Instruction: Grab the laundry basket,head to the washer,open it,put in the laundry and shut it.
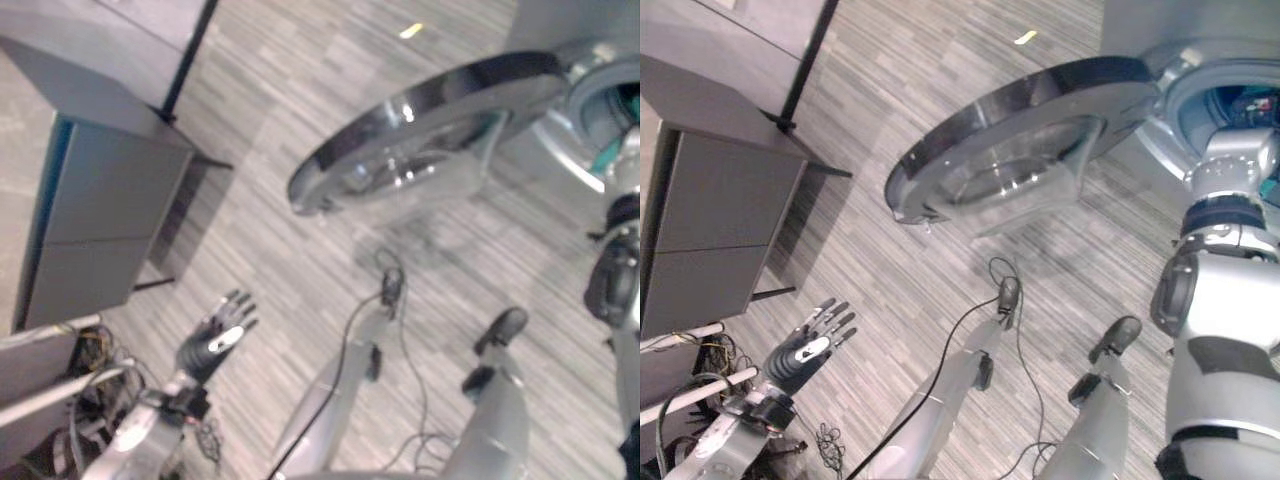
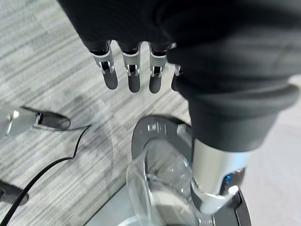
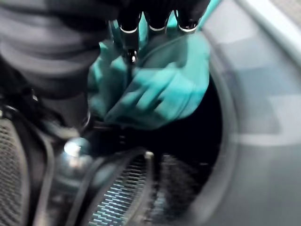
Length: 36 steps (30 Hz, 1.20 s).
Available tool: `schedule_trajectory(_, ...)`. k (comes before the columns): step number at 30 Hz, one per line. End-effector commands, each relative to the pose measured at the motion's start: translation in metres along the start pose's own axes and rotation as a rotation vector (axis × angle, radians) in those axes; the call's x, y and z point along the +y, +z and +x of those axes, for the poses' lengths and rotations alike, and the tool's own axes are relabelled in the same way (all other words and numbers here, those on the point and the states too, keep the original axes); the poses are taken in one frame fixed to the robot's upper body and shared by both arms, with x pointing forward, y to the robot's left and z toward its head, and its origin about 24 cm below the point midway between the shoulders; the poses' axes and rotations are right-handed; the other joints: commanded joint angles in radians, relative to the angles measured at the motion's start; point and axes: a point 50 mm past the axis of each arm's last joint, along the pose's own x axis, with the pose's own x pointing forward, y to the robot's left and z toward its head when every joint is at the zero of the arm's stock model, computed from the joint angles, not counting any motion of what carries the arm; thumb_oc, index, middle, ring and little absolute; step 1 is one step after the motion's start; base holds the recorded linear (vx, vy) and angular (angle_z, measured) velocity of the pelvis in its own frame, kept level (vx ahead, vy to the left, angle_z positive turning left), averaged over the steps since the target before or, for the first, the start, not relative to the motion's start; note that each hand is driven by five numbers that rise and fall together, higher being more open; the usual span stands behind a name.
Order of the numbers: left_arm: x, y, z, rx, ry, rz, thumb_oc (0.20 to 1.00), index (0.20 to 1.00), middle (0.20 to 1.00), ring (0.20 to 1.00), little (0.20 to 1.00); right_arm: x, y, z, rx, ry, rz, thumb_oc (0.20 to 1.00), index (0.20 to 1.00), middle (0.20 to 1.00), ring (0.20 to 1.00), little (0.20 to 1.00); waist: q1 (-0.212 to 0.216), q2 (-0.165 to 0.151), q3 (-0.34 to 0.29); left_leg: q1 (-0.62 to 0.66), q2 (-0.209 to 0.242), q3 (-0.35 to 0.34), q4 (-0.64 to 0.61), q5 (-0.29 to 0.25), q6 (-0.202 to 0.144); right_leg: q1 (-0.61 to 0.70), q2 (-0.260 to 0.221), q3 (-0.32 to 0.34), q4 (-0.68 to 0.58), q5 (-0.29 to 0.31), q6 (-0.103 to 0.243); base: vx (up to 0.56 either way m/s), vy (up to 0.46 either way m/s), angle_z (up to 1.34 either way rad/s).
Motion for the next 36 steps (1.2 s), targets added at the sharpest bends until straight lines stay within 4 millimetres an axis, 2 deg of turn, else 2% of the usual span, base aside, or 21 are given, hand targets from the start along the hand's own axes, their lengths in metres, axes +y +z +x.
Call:
schedule_trajectory(1, 0.005, 0.001, -0.01, -0.005, 0.019, -0.013, 1.0, 1.0, 1.0, 1.0, 1.0, 0.026, 0.057, 0.005, -0.177, 0.136, 0.057, 1.0, 1.0, 1.0, 1.0, 1.0, 0.037, 0.015, 0.001, 0.072, -0.035, 0.025, -0.173, -0.075, -0.015, 0.053, 0.026, -0.028, 0.059, -0.193, 0.015, 0.0, 0.0, 0.0)
schedule_trajectory(3, 0.011, -0.001, -0.016, 0.04, 0.038, 0.005, 1.0, 1.0, 1.0, 1.0, 1.0, 0.059, 0.069, -0.003, -0.191, 0.249, 0.094, 1.0, 1.0, 1.0, 1.0, 1.0, 0.042, -0.001, -0.008, 0.076, -0.03, 0.02, -0.173, -0.075, -0.018, 0.056, 0.028, -0.032, 0.061, -0.187, 0.016, 0.0, -0.02, 0.04)
schedule_trajectory(4, 0.011, -0.001, -0.016, 0.037, 0.037, 0.0, 1.0, 1.0, 1.0, 1.0, 1.0, 0.062, 0.07, -0.004, -0.191, 0.253, 0.094, 1.0, 1.0, 1.0, 1.0, 1.0, 0.041, 0.002, -0.006, 0.075, -0.029, 0.021, -0.173, -0.075, -0.019, 0.055, 0.028, -0.031, 0.061, -0.187, 0.017, 0.0, 0.0, 0.0)
schedule_trajectory(6, 0.01, -0.005, -0.017, 0.062, 0.04, -0.009, 1.0, 1.0, 1.0, 1.0, 1.0, 0.109, 0.071, -0.03, -0.194, 0.458, 0.296, 1.0, 1.0, 1.0, 1.0, 1.0, 0.053, 0.015, -0.008, 0.075, -0.028, 0.024, -0.173, -0.077, -0.017, 0.049, 0.026, -0.031, 0.066, -0.189, 0.017, 0.0, 0.0, 0.0)
schedule_trajectory(8, 0.016, -0.009, -0.023, 0.09, 0.064, -0.011, 1.0, 1.0, 1.0, 1.0, 1.0, 0.136, 0.079, -0.054, -0.237, 0.628, 0.407, 1.0, 1.0, 1.0, 1.0, 1.0, 0.062, 0.018, -0.014, 0.078, -0.029, 0.023, -0.173, -0.078, -0.016, 0.046, 0.023, -0.03, 0.072, -0.193, 0.018, 0.01, 0.011, -0.07)
schedule_trajectory(9, 0.016, -0.009, -0.023, 0.088, 0.063, -0.015, 1.0, 1.0, 1.0, 1.0, 1.0, 0.137, 0.078, -0.056, -0.237, 0.633, 0.411, 1.0, 1.0, 1.0, 1.0, 1.0, 0.06, 0.021, -0.014, 0.077, -0.029, 0.023, -0.173, -0.079, -0.016, 0.045, 0.023, -0.029, 0.073, -0.193, 0.018, 0.01, 0.035, -0.12)
schedule_trajectory(10, 0.019, -0.014, -0.029, 0.115, 0.075, -0.029, 1.0, 1.0, 1.0, 1.0, 1.0, 0.151, 0.078, -0.075, -0.229, 0.771, 0.512, 1.0, 1.0, 1.0, 1.0, 1.0, 0.067, 0.033, -0.016, 0.076, -0.03, 0.024, -0.173, -0.078, -0.015, 0.038, 0.021, -0.026, 0.085, -0.2, 0.018, 0.01, 0.019, -0.1)
schedule_trajectory(14, 0.022, -0.012, -0.032, 0.133, 0.068, -0.034, 1.0, 1.0, 1.0, 1.0, 1.0, 0.127, 0.057, -0.051, -0.157, 0.659, 0.468, 1.0, 1.0, 1.0, 1.0, 1.0, 0.065, 0.038, -0.021, 0.071, -0.03, 0.024, -0.173, -0.078, -0.016, 0.02, 0.011, -0.017, 0.109, -0.201, 0.023, 0.01, 0.032, 0.02)
schedule_trajectory(17, 0.02, -0.014, -0.029, 0.129, 0.072, -0.051, 1.0, 1.0, 1.0, 1.0, 1.0, 0.125, 0.045, -0.056, -0.125, 0.675, 0.514, 1.0, 1.0, 1.0, 1.0, 1.0, 0.061, 0.042, -0.011, 0.072, -0.032, 0.029, -0.173, -0.081, -0.011, 0.015, 0.011, -0.014, 0.112, -0.199, 0.025, 0.0, 0.007, 0.04)
schedule_trajectory(18, 0.019, -0.015, -0.028, 0.126, 0.066, -0.054, 1.0, 1.0, 1.0, 1.0, 1.0, 0.119, 0.037, -0.056, -0.111, 0.672, 0.513, 1.0, 1.0, 1.0, 1.0, 1.0, 0.059, 0.047, -0.005, 0.072, -0.033, 0.03, -0.173, -0.082, -0.009, 0.014, 0.012, -0.012, 0.112, -0.2, 0.026, 0.0, 0.0, 0.0)
schedule_trajectory(19, 0.015, -0.018, -0.029, 0.122, 0.055, -0.07, 1.0, 1.0, 1.0, 1.0, 1.0, 0.099, 0.015, -0.057, -0.079, 0.663, 0.541, 1.0, 1.0, 1.0, 1.0, 1.0, 0.057, 0.055, 0.005, 0.077, -0.036, 0.031, -0.173, -0.083, -0.003, 0.018, 0.01, -0.01, 0.114, -0.198, 0.027, 0.0, 0.0, 0.0)
schedule_trajectory(20, 0.015, -0.018, -0.03, 0.126, 0.058, -0.068, 1.0, 1.0, 1.0, 1.0, 1.0, 0.096, 0.013, -0.057, -0.077, 0.661, 0.542, 1.0, 1.0, 1.0, 1.0, 1.0, 0.055, 0.053, 0.004, 0.079, -0.037, 0.031, -0.173, -0.083, -0.002, 0.02, 0.01, -0.011, 0.115, -0.198, 0.028, 0.0, 0.0, 0.0)
schedule_trajectory(22, 0.013, -0.02, -0.03, 0.132, 0.042, -0.08, 1.0, 1.0, 1.0, 1.0, 1.0, 0.065, -0.006, -0.048, -0.039, 0.601, 0.468, 1.0, 1.0, 1.0, 1.0, 1.0, 0.049, 0.051, 0.014, 0.084, -0.04, 0.032, -0.173, -0.086, 0.0, 0.024, 0.008, -0.009, 0.117, -0.196, 0.03, 0.0, 0.0, 0.0)
schedule_trajectory(24, 0.011, -0.022, -0.031, 0.137, 0.035, -0.083, 1.0, 1.0, 1.0, 1.0, 1.0, 0.054, -0.014, -0.045, -0.02, 0.586, 0.425, 1.0, 1.0, 1.0, 1.0, 1.0, 0.045, 0.049, 0.018, 0.088, -0.041, 0.032, -0.173, -0.086, 0.001, 0.027, 0.009, -0.008, 0.116, -0.194, 0.03, 0.0, 0.012, 0.02)
schedule_trajectory(27, 0.008, -0.023, -0.027, 0.129, 0.022, -0.083, 1.0, 1.0, 1.0, 1.0, 1.0, -0.002, -0.051, -0.036, 0.082, 0.44, 0.262, 1.0, 1.0, 1.0, 1.0, 1.0, 0.033, 0.042, 0.033, 0.098, -0.038, 0.038, -0.173, -0.087, 0.003, 0.041, 0.009, -0.013, 0.11, -0.184, 0.031, 0.0, 0.007, 0.02)
schedule_trajectory(28, 0.008, -0.024, -0.028, 0.132, 0.025, -0.082, 1.0, 1.0, 1.0, 1.0, 1.0, -0.004, -0.052, -0.036, 0.085, 0.438, 0.258, 1.0, 1.0, 1.0, 1.0, 1.0, 0.033, 0.042, 0.032, 0.1, -0.038, 0.038, -0.173, -0.087, 0.003, 0.043, 0.009, -0.012, 0.11, -0.183, 0.032, 0.0, 0.0, 0.0)
schedule_trajectory(29, 0.006, -0.024, -0.027, 0.123, 0.022, -0.087, 1.0, 1.0, 1.0, 1.0, 1.0, -0.022, -0.062, -0.037, 0.119, 0.404, 0.205, 1.0, 1.0, 1.0, 1.0, 1.0, 0.027, 0.038, 0.038, 0.103, -0.037, 0.04, -0.173, -0.087, 0.003, 0.048, 0.01, -0.013, 0.106, -0.18, 0.032, 0.0, 0.0, 0.0)
schedule_trajectory(33, 0.003, -0.028, -0.024, 0.118, 0.017, -0.089, 1.0, 1.0, 1.0, 1.0, 1.0, -0.089, -0.098, -0.048, 0.251, 0.266, 0.083, 1.0, 1.0, 1.0, 1.0, 1.0, 0.009, 0.02, 0.049, 0.118, -0.035, 0.045, -0.172, -0.088, 0.005, 0.072, 0.014, -0.02, 0.09, -0.167, 0.03, -0.01, -0.001, -0.03)
schedule_trajectory(34, 0.0, -0.03, -0.022, 0.113, 0.016, -0.098, 1.0, 1.0, 1.0, 1.0, 1.0, -0.119, -0.11, -0.056, 0.302, 0.204, 0.045, 1.0, 1.0, 1.0, 1.0, 1.0, 0.001, 0.01, 0.053, 0.124, -0.034, 0.046, -0.171, -0.089, 0.005, 0.086, 0.017, -0.023, 0.071, -0.159, 0.031, -0.01, -0.007, -0.03)
schedule_trajectory(35, 0.001, -0.031, -0.023, 0.115, 0.017, -0.098, 1.0, 1.0, 1.0, 1.0, 1.0, -0.12, -0.11, -0.057, 0.304, 0.203, 0.044, 1.0, 1.0, 1.0, 1.0, 1.0, 0.0, 0.009, 0.052, 0.126, -0.034, 0.046, -0.171, -0.089, 0.005, 0.089, 0.018, -0.024, 0.068, -0.158, 0.031, 0.0, 0.0, 0.0)
schedule_trajectory(36, 0.0, -0.031, -0.021, 0.108, 0.014, -0.096, 1.0, 1.0, 1.0, 1.0, 1.0, -0.14, -0.116, -0.062, 0.345, 0.164, -0.002, 1.0, 1.0, 1.0, 1.0, 1.0, -0.007, 0.0, 0.056, 0.129, -0.032, 0.045, -0.169, -0.089, 0.004, 0.099, 0.021, -0.026, 0.056, -0.151, 0.029, -0.02, -0.013, -0.03)
